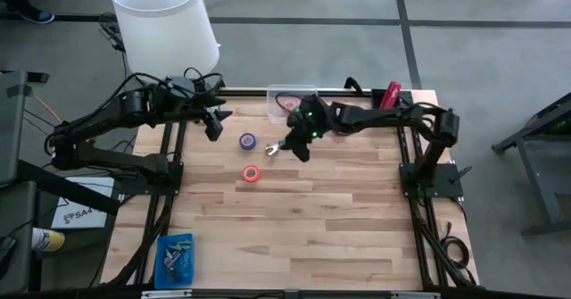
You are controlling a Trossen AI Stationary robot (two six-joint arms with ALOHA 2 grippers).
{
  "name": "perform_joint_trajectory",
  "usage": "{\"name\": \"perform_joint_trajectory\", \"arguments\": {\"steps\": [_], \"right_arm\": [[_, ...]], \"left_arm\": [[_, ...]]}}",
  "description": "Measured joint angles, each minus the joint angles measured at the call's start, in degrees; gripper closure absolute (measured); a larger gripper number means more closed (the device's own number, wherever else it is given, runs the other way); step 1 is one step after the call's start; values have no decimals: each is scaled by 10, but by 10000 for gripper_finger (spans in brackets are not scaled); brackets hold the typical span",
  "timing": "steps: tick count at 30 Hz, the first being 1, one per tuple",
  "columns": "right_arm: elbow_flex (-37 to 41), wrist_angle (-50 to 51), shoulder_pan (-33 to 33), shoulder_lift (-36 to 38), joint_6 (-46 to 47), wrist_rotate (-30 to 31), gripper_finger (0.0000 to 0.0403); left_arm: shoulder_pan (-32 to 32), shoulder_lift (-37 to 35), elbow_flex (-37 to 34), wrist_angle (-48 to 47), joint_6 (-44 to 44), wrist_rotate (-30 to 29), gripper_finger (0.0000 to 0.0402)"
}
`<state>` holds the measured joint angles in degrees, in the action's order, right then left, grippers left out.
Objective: Pick and place Stapler, Stapler remover, tape
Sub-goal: Put the light blue staple remover into the blue bin
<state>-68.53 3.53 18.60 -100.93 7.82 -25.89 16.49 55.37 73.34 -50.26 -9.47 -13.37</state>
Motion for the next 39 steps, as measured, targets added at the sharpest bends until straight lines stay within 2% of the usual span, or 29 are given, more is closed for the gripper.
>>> {"name": "perform_joint_trajectory", "arguments": {"steps": [10,16,22,28,39], "right_arm": [[0,-165,-7,98,27,22,310],[0,-236,-7,137,40,26,310],[0,-306,-7,147,56,23,310],[0,-315,-16,147,54,19,310],[1,-319,-22,148,50,18,310]], "left_arm": [[0,23,-1,49,16,43,211],[0,42,0,141,50,106,211],[0,62,-1,222,65,195,211],[-5,102,0,312,62,223,211],[-16,141,0,341,67,235,210]]}}
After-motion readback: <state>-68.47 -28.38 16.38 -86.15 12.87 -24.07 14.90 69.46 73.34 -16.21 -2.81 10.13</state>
